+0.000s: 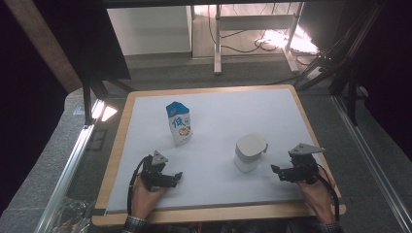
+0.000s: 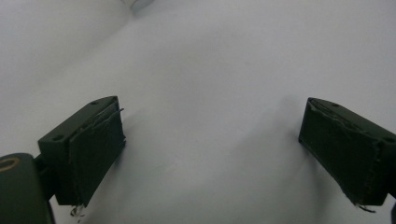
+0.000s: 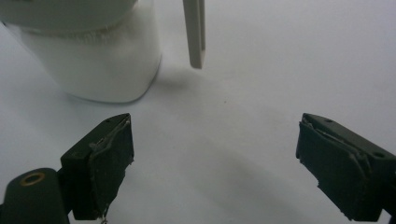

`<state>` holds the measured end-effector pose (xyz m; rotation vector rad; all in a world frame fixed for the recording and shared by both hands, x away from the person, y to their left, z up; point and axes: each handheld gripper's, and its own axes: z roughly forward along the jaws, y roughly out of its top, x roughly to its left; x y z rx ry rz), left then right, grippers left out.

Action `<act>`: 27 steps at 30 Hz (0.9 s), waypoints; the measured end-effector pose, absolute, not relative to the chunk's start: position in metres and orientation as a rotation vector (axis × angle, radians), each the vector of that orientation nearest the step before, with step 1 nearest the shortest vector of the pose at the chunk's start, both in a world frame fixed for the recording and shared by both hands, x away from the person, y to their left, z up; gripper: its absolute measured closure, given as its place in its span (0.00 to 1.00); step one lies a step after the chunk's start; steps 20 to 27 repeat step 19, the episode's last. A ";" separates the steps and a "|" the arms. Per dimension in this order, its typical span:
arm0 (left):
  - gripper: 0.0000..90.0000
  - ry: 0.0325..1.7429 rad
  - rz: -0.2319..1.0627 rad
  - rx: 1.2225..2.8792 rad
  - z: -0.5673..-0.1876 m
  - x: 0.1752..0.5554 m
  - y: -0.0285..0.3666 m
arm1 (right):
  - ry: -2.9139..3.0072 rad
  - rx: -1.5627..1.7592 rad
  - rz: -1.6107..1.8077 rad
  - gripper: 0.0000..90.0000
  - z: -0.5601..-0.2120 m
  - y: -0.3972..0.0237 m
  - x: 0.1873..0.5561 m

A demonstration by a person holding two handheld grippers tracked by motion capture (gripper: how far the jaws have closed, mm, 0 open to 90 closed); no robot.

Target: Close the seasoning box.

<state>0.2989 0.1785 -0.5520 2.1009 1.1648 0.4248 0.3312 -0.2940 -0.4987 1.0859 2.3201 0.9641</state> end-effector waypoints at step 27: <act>0.07 1.166 0.422 2.099 -0.552 0.299 0.179 | 2.340 1.111 0.954 0.10 -0.531 -0.288 0.332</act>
